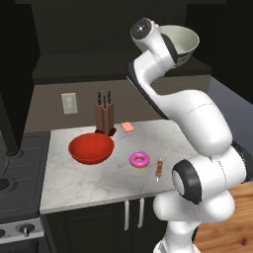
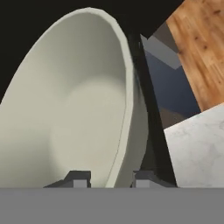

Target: Pick both bowls and place them on the counter. Then place the donut in one bowl and place the kebab skewer in the other bowl.

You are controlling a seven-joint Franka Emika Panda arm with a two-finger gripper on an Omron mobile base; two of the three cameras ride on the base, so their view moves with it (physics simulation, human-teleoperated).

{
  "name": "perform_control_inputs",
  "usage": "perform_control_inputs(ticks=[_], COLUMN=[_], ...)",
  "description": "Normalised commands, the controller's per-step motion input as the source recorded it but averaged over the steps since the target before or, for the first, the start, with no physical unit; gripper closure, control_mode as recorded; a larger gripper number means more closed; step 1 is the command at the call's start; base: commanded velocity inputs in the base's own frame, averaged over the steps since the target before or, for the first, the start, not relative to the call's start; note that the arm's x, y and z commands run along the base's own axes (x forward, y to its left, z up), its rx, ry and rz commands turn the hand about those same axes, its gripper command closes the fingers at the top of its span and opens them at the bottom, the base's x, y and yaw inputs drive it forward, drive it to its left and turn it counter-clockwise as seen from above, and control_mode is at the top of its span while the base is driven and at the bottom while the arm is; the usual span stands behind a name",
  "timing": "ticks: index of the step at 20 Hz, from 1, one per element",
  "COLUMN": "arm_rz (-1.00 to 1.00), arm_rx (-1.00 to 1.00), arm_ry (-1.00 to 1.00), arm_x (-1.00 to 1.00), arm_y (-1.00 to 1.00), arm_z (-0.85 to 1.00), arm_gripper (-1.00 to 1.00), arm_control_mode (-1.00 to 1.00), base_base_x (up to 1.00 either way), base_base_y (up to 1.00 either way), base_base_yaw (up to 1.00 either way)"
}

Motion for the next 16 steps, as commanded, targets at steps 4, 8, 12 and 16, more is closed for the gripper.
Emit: perform_control_inputs(ticks=[4, 8, 12, 16], arm_rz=[0.00, 0.00, 0.00, 0.00], arm_rx=[0.00, 0.05, 0.06, 0.06], arm_ry=[-0.01, 0.00, 0.00, 0.00], arm_x=[-0.74, -0.74, -0.74, -0.74], arm_y=[0.30, 0.25, 0.24, 0.27], arm_z=[0.00, 0.00, -0.04, -0.08], arm_gripper=[1.00, 1.00, 1.00, 1.00], arm_control_mode=[-1.00, -1.00, -1.00, -1.00], base_base_x=[0.00, 0.00, 0.00, 0.00], base_base_y=[0.00, 0.00, 0.00, 0.00], base_base_yaw=[0.00, 0.00, 0.00, 0.00])
